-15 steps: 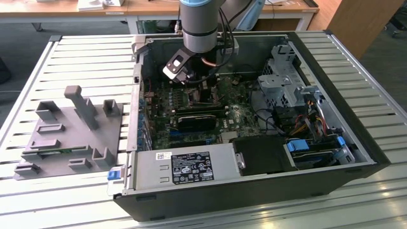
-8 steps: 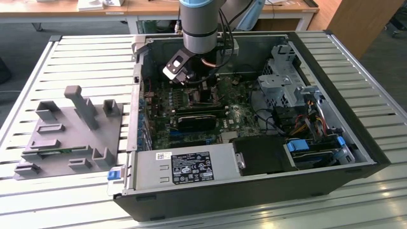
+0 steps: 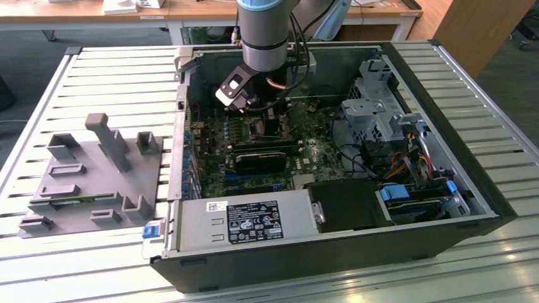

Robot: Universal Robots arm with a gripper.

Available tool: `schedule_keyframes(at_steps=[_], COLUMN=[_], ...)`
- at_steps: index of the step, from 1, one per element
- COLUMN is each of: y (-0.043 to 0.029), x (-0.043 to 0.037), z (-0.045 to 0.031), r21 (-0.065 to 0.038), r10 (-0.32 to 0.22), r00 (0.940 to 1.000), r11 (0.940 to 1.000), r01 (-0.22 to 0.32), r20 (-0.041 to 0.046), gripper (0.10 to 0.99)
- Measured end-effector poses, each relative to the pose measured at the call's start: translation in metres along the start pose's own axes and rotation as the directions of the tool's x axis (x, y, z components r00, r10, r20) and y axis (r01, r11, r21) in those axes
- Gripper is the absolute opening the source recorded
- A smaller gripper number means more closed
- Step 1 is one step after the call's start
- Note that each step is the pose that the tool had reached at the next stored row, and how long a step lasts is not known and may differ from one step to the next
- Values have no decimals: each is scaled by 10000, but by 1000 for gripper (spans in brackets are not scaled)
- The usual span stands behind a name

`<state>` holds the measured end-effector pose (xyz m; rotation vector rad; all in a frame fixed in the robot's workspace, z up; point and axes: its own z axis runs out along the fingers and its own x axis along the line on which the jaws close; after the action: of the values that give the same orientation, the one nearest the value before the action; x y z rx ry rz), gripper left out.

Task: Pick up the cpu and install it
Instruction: 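Place the cpu into insertion slot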

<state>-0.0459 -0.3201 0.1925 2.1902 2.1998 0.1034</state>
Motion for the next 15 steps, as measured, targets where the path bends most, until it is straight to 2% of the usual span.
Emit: schedule_keyframes(at_steps=[10, 11, 12, 13, 15], y=[0, 2, 2, 1, 0], x=[1, 5, 4, 2, 0], z=[4, 12, 11, 8, 4], r21=[-1, -15, -13, -7, -1], r10=[0, 1, 1, 0, 0], r00=[10000, 10000, 10000, 10000, 10000], r11=[10000, 10000, 10000, 10000, 10000], r01=[0, -1, -1, 0, 0], r20=[-5, -30, -21, -11, -2], gripper=[533, 545, 545, 608, 608])
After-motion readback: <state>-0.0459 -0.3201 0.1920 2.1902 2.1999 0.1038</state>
